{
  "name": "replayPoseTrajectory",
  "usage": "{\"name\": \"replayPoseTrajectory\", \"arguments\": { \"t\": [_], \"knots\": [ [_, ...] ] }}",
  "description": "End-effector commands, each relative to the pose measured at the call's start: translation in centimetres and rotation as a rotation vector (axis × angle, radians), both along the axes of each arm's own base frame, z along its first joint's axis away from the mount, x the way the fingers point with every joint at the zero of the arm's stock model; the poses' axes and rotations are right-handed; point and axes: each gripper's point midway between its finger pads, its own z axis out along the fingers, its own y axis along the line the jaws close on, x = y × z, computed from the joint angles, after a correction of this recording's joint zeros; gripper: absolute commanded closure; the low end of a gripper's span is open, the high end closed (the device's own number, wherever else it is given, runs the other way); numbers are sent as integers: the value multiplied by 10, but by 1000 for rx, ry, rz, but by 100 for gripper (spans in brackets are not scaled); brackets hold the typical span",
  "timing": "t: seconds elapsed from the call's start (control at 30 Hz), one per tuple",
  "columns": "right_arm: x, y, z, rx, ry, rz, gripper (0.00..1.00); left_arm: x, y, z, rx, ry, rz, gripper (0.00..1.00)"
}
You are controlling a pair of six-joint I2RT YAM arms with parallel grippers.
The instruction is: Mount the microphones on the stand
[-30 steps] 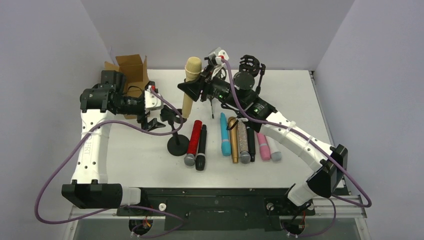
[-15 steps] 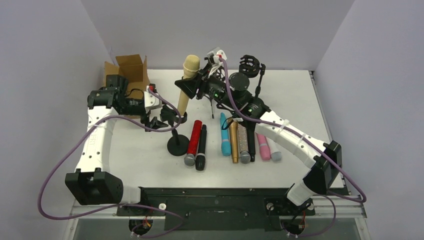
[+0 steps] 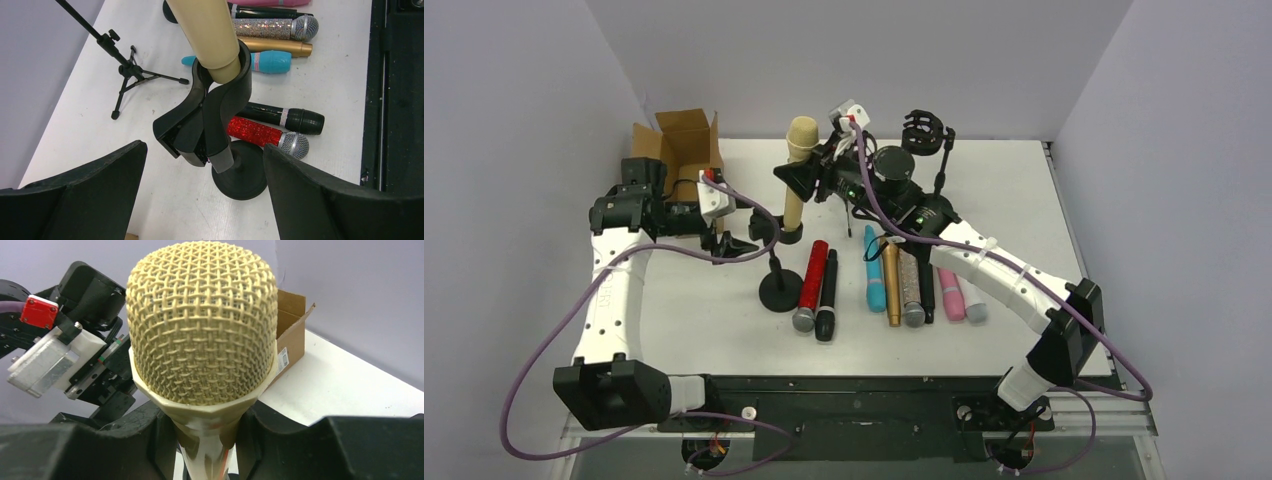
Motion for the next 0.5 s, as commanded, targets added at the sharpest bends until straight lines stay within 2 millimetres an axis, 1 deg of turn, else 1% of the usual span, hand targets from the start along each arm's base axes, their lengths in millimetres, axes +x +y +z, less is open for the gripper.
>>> {"name": "replayPoseTrajectory", "arguments": {
  "t": [0.0,0.1,0.17,0.2,0.23,0.27,0.3,0.33,0.37,0.4,0.43,0.47],
  "knots": [
    [5,3,-16,-105,-46,-12,100,-13,-4,18,-37,-47,-28,16],
    [-3,7,-20,-116,-63,26,100,-17,-4,18,-30,-51,-27,16],
    [-11,11,-23,-125,-73,53,100,-14,-3,21,-27,-70,-20,13],
    [-16,13,-23,-129,-81,64,100,-12,-3,23,-42,-54,-5,10],
    [-18,14,-28,-139,-81,64,100,-5,-2,26,-48,-82,5,8],
    [-23,14,-26,-134,-86,69,100,-4,-3,28,-70,-55,20,1],
    [-23,14,-34,-141,-76,62,100,4,-3,32,-77,-82,27,1],
    [-27,13,-29,-124,-85,61,100,5,-4,33,-101,-53,37,3],
    [-28,12,-38,-129,-69,55,100,11,-5,35,-113,-68,36,3],
    [-32,11,-31,-104,-80,52,100,12,-6,36,-127,-48,40,4],
    [-31,10,-39,-106,-65,43,100,16,-6,36,-136,-50,35,4],
    [-33,9,-35,-87,-73,33,100,17,-8,36,-143,-38,32,4]
  ]
}}
